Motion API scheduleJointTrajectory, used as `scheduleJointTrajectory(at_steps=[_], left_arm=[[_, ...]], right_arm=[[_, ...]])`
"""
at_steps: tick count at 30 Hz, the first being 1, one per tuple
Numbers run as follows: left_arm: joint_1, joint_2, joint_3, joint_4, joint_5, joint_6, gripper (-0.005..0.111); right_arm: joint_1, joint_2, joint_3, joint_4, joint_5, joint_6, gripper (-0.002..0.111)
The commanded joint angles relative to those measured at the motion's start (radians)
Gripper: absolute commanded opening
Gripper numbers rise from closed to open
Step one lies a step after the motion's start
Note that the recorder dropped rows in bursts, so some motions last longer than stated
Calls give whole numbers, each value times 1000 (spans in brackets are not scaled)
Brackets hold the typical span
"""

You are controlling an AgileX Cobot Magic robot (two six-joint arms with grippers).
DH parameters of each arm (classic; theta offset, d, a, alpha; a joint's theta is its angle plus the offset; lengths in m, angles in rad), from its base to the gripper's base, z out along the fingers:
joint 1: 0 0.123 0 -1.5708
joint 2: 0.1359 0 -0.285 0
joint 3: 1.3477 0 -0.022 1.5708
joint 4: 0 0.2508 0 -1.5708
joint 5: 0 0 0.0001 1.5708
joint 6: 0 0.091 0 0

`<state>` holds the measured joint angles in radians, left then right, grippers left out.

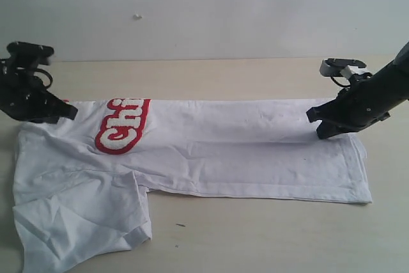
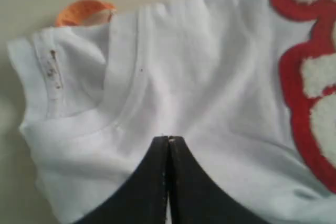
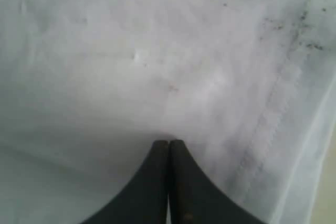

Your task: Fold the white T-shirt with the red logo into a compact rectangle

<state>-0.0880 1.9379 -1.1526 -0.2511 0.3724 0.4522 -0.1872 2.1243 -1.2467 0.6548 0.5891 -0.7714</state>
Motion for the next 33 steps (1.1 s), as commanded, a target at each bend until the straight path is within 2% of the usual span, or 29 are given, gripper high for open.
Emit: scheduleJointTrajectory(at_steps=[1,3,4,6,7,9,13,19,24,26,29,33], left_arm=[[2,-147,2,6,89,49,0],[-1,-205,2,6,198,141,0],[-1,-229,2,6,307,206,0],[-2,-259,2,-37,424,239,0],[-14,-274,2,-101,457,239,0],[-50,-292,19,-103,484,243,0],[-191,-338,114,-27,477,213,0],[-393,-378,256,-47,433,171,0],[-593,-378,383,-44,248,131,0],[-642,-368,413,-30,160,70,2],[-672,-337,429,-13,106,41,17],[-670,-278,429,42,72,-33,52]], right_arm=[[1,-6,-46,-14,91,-2,0],[1,-60,-66,35,145,-5,0],[1,-97,-73,37,171,-6,0],[1,-184,-73,37,201,-6,0],[1,-233,-73,37,231,-6,0],[1,-290,-66,32,253,-4,0],[1,-416,-17,-12,224,11,0],[1,-566,121,27,135,41,0],[1,-653,210,68,129,41,0],[1,-682,232,71,131,41,0],[1,-709,253,78,127,41,0],[1,-716,265,95,111,36,0]])
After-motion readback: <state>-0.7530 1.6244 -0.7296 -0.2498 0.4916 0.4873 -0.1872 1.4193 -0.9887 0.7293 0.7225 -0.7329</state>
